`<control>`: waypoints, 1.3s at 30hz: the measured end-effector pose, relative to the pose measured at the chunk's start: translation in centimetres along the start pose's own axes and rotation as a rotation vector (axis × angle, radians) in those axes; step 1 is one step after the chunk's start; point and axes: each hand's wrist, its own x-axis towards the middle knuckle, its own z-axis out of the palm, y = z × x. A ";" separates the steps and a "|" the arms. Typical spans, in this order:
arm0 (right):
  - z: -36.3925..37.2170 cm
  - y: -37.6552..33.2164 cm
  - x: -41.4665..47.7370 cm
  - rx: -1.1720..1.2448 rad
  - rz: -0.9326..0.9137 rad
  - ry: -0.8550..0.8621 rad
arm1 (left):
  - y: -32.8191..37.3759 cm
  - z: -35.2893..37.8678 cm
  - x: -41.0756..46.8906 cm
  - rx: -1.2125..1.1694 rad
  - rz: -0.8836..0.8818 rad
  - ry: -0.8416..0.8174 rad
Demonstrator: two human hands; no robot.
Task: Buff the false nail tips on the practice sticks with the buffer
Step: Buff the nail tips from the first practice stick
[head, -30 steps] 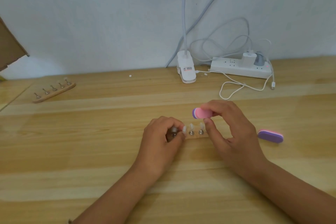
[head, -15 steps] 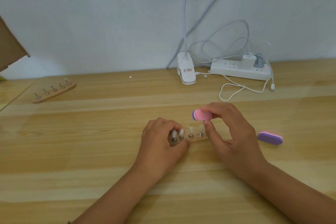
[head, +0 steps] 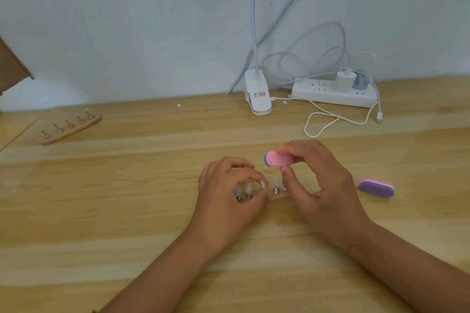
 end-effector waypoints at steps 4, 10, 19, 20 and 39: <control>0.0 0.0 -0.1 -0.001 0.003 -0.009 | -0.1 0.0 0.0 0.039 0.032 0.023; -0.1 0.1 -0.2 0.008 0.015 -0.001 | 0.3 0.0 -0.6 0.133 0.202 0.093; 0.0 -0.1 -0.6 -0.009 -0.245 0.018 | 0.8 -0.9 -1.0 -0.266 0.099 0.171; 0.1 -0.1 -0.6 -0.009 -0.286 0.001 | 0.8 -0.9 -1.0 -0.268 0.107 0.146; 0.2 -0.4 -0.8 -0.051 -0.310 0.006 | 0.7 -0.7 -1.1 -0.232 0.261 0.080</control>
